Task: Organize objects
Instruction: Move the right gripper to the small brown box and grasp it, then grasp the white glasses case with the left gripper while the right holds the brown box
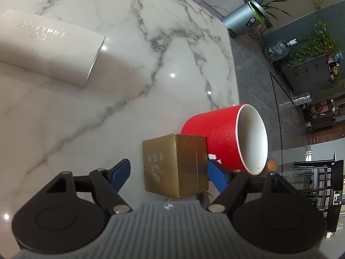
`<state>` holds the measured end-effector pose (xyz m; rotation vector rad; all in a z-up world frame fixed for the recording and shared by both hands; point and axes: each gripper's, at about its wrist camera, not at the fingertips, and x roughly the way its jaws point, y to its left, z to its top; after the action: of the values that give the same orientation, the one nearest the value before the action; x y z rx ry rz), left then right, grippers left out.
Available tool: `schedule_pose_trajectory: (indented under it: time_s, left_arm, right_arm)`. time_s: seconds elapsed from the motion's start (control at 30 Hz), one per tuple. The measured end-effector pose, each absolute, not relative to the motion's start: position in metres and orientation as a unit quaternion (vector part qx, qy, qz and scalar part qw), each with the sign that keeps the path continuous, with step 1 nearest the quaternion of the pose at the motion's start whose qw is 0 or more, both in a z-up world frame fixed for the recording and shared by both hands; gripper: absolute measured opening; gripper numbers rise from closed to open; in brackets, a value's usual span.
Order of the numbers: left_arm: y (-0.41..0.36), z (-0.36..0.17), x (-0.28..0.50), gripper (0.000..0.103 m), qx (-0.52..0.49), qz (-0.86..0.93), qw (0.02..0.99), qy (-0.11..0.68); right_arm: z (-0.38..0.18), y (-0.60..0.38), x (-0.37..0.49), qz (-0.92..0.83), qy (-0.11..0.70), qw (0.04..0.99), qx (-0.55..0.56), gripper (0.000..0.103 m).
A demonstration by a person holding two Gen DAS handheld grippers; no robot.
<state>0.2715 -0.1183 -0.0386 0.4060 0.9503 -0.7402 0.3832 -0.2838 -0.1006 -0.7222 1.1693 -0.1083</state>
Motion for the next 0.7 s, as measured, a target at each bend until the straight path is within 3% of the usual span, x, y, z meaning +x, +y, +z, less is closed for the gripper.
schedule_pose_trajectory:
  time_s: [0.17, 0.3, 0.7]
  left_arm:
    - [-0.116, -0.039, 0.272, 0.056, 0.184, -0.347, 0.804, 0.446]
    - [-0.115, -0.040, 0.271, 0.056, 0.186, -0.349, 0.802, 0.447]
    - [-0.138, -0.053, 0.292, 0.063, 0.249, -0.359, 0.788, 0.433]
  right_arm:
    - [-0.106, -0.284, 0.387, -0.047, 0.554, 0.759, -0.340, 0.078]
    - [-0.107, -0.286, 0.385, -0.056, 0.551, 0.758, -0.343, 0.065]
    - [-0.071, -0.266, 0.371, 0.062, 0.555, 0.800, -0.222, 0.054]
